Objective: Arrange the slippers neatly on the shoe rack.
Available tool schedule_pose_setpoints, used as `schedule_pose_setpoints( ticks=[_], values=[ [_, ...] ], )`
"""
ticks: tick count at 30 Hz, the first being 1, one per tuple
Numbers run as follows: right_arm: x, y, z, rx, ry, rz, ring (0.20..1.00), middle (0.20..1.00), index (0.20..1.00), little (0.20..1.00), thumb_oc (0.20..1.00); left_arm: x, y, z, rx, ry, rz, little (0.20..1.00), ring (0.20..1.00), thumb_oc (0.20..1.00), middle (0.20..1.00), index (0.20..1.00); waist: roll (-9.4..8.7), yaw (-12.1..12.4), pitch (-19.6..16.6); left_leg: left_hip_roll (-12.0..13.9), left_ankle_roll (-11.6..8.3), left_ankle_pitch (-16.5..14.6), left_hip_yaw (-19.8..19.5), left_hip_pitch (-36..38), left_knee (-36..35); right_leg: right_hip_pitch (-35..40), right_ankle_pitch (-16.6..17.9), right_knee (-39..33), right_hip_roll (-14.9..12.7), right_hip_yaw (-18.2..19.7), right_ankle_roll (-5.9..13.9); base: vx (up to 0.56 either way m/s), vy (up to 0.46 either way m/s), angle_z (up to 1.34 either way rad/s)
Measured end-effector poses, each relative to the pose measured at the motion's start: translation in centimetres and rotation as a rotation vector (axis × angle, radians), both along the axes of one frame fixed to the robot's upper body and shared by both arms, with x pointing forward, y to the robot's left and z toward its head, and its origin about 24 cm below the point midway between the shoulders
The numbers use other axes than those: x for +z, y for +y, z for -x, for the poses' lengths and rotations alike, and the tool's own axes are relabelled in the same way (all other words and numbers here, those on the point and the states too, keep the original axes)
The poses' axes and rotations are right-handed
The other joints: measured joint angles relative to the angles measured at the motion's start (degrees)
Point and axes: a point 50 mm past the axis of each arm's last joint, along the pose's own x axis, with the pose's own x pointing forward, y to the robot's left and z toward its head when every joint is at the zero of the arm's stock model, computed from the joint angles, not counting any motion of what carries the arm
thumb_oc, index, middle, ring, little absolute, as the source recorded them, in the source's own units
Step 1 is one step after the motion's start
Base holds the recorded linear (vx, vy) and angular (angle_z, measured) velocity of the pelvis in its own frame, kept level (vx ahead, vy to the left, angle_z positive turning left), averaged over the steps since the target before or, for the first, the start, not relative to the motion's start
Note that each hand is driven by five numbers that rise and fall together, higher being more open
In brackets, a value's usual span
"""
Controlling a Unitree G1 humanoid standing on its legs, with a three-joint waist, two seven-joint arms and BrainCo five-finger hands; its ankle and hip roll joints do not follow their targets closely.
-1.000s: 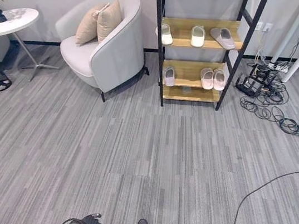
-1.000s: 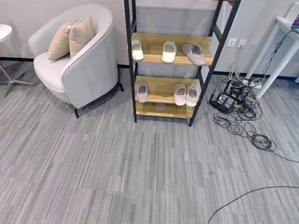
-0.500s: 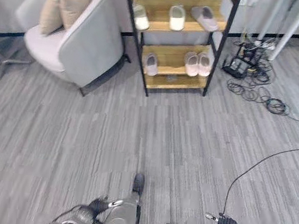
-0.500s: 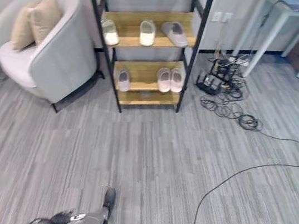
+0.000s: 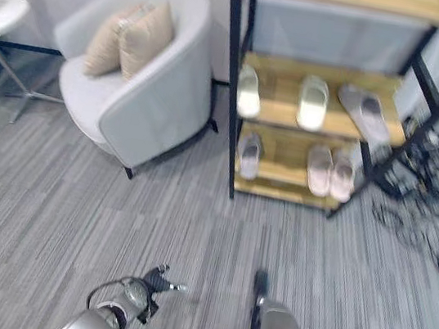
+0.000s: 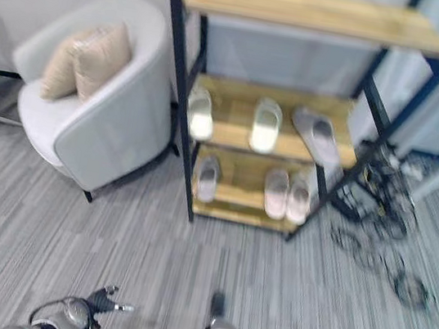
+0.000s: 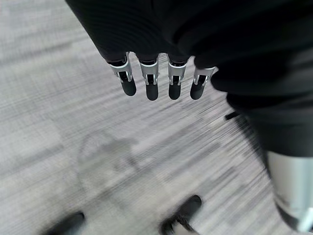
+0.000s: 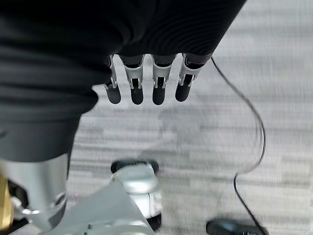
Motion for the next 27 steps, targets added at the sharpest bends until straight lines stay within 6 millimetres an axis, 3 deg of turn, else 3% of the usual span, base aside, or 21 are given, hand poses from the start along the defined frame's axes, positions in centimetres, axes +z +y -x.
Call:
schedule_pose_setpoints(
  ticks=[1,3,5,6,7,9,10,11,12,14,15,16,18,19,20,21,22,23,24,26,27],
  values=[
    [0.0,0.0,0.0,0.004,-0.006,0.001,1.000,1.000,1.000,1.000,1.000,-0.1,1.1,1.1,0.041,0.022,-0.018,1.000,1.000,1.000,1.000,1.000,-0.46,0.57,-0.73,1.31,0.18,-0.94,-0.36,-1.82,3.80,1.99,-0.25,-2.38,1.21,0.42,-1.48,0.05,-0.435,-0.23],
    [0.3,-0.4,-1.0,0.018,-0.036,0.018,1.000,1.000,1.000,1.000,1.000,0.0,3.0,1.8,0.099,0.034,-0.063,1.000,1.000,1.000,1.000,1.000,-1.69,0.07,-1.33,3.52,-0.31,-2.89,-0.34,-5.26,1.65,4.00,-1.72,-3.66,2.64,-0.17,-3.88,-0.01,-0.308,0.04],
    [1.1,-1.9,-2.9,0.096,-0.076,0.071,1.000,1.000,1.000,1.000,1.000,-0.2,3.2,2.8,0.105,0.076,-0.080,1.000,1.000,1.000,1.000,1.000,-3.01,-0.06,-0.61,6.85,-0.12,-2.44,3.36,-11.78,1.14,8.07,-3.63,-4.61,4.22,-1.02,-4.77,-0.08,-0.267,0.06],
    [1.3,-2.6,-3.0,0.109,-0.079,0.093,1.000,1.000,1.000,1.000,1.000,-0.1,3.3,2.5,0.103,0.071,-0.087,1.000,1.000,1.000,1.000,1.000,-3.27,-0.15,-0.42,7.84,0.05,-1.98,7.65,-14.90,4.06,9.52,-4.44,-5.63,4.19,-2.59,-5.28,-0.10,-0.090,0.17],
    [1.7,-3.4,-3.6,0.121,-0.087,0.130,1.000,1.000,1.000,1.000,1.000,0.0,3.1,1.8,0.098,0.051,-0.083,1.000,1.000,1.000,1.000,1.000,-3.49,0.32,-0.29,7.67,0.00,-2.34,10.27,-18.79,7.79,11.08,-4.50,-6.70,4.33,-2.84,-5.12,-0.19,-0.058,0.10],
    [2.1,-3.1,-5.5,0.167,-0.134,0.146,1.000,1.000,1.000,1.000,1.000,0.2,2.6,0.8,0.092,0.022,-0.069,1.000,1.000,1.000,1.000,1.000,-3.46,0.73,-0.35,2.16,0.65,-2.57,7.73,-23.22,9.64,11.15,-4.95,-6.52,4.50,-2.79,-4.12,-0.24,0.060,-0.05],
    [2.1,-2.9,-5.8,0.200,-0.134,0.152,1.000,1.000,1.000,1.000,1.000,0.2,2.4,0.6,0.092,0.017,-0.062,1.000,1.000,1.000,1.000,1.000,-3.44,0.75,-0.38,1.17,0.88,-2.71,7.44,-23.87,9.92,10.80,-4.95,-6.36,4.53,-2.86,-4.10,-0.13,0.091,0.07],
    [1.6,-0.2,-6.8,0.295,-0.154,0.122,1.000,1.000,1.000,1.000,1.000,0.4,1.7,-0.7,0.091,-0.024,-0.055,1.000,1.000,1.000,1.000,1.000,-2.04,0.48,-0.30,-1.38,5.10,-1.79,3.49,-21.49,3.66,10.06,-5.46,-4.65,5.73,-2.88,-2.87,-0.07,0.088,0.13],
    [1.2,1.3,-6.9,0.294,-0.164,0.086,1.000,1.000,1.000,1.000,1.000,0.4,1.6,-0.9,0.088,-0.028,-0.054,1.000,1.000,1.000,1.000,1.000,-2.58,0.47,0.11,-1.62,7.57,-0.22,2.85,-19.13,-1.13,9.12,-6.71,-3.31,5.50,-3.04,-1.26,-0.14,0.116,0.08],
    [0.9,2.2,-6.4,0.269,-0.169,0.071,1.000,1.000,1.000,1.000,1.000,0.5,1.6,-1.1,0.074,-0.032,-0.065,1.000,1.000,1.000,1.000,1.000,-2.97,0.71,0.13,-2.82,8.97,2.09,3.39,-17.24,-4.69,7.39,-7.00,0.16,4.19,-3.07,0.43,-0.23,0.115,-0.15],
    [0.9,2.7,-6.8,0.264,-0.185,0.067,1.000,1.000,1.000,1.000,1.000,0.5,1.7,-0.8,0.066,-0.028,-0.081,1.000,1.000,1.000,1.000,1.000,-2.38,0.57,0.75,-2.08,9.89,4.02,5.30,-16.38,-7.50,5.05,-8.46,3.58,3.59,-3.35,4.46,-0.20,0.015,-0.65],
    [1.0,3.4,-7.2,0.266,-0.204,0.054,1.000,1.000,1.000,1.000,1.000,0.3,1.9,-0.1,0.073,-0.013,-0.089,1.000,1.000,1.000,1.000,1.000,-2.14,0.71,1.75,-2.11,10.86,4.97,8.09,-16.32,-8.30,2.58,-9.85,8.79,0.05,-6.51,6.35,-0.18,-0.027,-1.04],
    [0.9,3.9,-7.1,0.280,-0.200,0.049,1.000,1.000,1.000,1.000,1.000,0.3,2.6,0.5,0.085,0.001,-0.109,1.000,1.000,1.000,1.000,1.000,-1.75,1.82,2.72,-2.13,10.66,4.55,10.55,-16.27,-8.61,1.37,-10.33,13.66,-10.05,-14.31,9.93,-0.07,-0.110,-0.89],
    [0.7,3.1,-6.1,0.262,-0.172,0.068,1.000,1.000,1.000,1.000,1.000,0.2,3.0,1.1,0.089,0.022,-0.121,1.000,1.000,1.000,1.000,1.000,-1.18,1.56,3.06,-2.06,10.02,4.75,9.26,-16.22,-8.76,4.12,-9.39,12.26,-13.46,-10.57,11.73,0.00,-0.154,0.07],
    [0.5,2.8,-5.2,0.242,-0.145,0.073,1.000,1.000,1.000,1.000,1.000,0.2,3.5,1.5,0.093,0.034,-0.133,1.000,1.000,1.000,1.000,1.000,-1.45,1.72,2.89,-2.06,9.51,5.28,8.00,-15.97,-8.78,6.91,-8.70,11.29,-14.09,-3.79,13.05,0.09,-0.180,0.65],
    [0.4,2.8,-5.0,0.226,-0.145,0.071,1.000,1.000,1.000,1.000,1.000,0.2,3.7,1.6,0.095,0.035,-0.139,1.000,1.000,1.000,1.000,1.000,-1.81,1.65,2.58,-2.15,8.96,5.78,6.43,-15.96,-8.82,9.51,-9.06,9.41,-12.76,3.43,13.32,0.12,-0.168,0.82],
    [0.5,2.9,-5.0,0.215,-0.152,0.068,1.000,1.000,1.000,1.000,1.000,0.2,4.1,2.1,0.107,0.050,-0.147,1.000,1.000,1.000,1.000,1.000,-2.37,1.68,2.20,-1.91,7.83,6.60,4.91,-15.73,-9.84,12.79,-9.95,4.70,-10.66,5.88,13.11,0.11,-0.159,0.69],
    [0.6,3.3,-5.6,0.228,-0.176,0.061,1.000,1.000,1.000,1.000,1.000,-0.1,4.5,3.7,0.151,0.084,-0.152,1.000,1.000,1.000,1.000,1.000,-3.97,2.11,0.56,-2.30,6.85,7.96,4.46,-14.62,-12.57,16.06,-10.27,-3.80,-9.19,5.04,12.13,0.04,-0.178,0.48],
    [1.2,2.4,-6.7,0.259,-0.230,0.090,1.000,1.000,1.000,1.000,1.000,-0.6,3.4,5.5,0.185,0.120,-0.125,1.000,1.000,1.000,1.000,1.000,-0.73,2.02,-2.64,0.96,4.46,9.66,4.04,-14.41,-14.73,17.78,-8.47,-8.65,-6.01,2.99,8.90,0.03,-0.241,0.18],
    [2.2,1.4,-8.3,0.278,-0.290,0.117,1.000,1.000,1.000,1.000,1.000,-1.0,1.5,6.1,0.180,0.124,-0.075,1.000,1.000,1.000,1.000,1.000,2.44,1.60,-4.14,3.71,3.64,10.04,3.39,-14.76,-14.53,18.41,-7.80,-9.41,-2.99,2.12,7.57,0.03,-0.191,0.06],
    [4.1,0.8,-10.7,0.297,-0.423,0.113,1.000,1.000,1.000,1.000,1.000,-1.0,1.2,5.6,0.168,0.104,-0.062,1.000,1.000,1.000,1.000,1.000,2.97,0.39,-4.06,4.09,2.71,10.36,2.77,-15.07,-14.58,18.27,-7.30,-10.12,-2.63,1.91,6.81,0.04,-0.034,0.28]
  ],
)
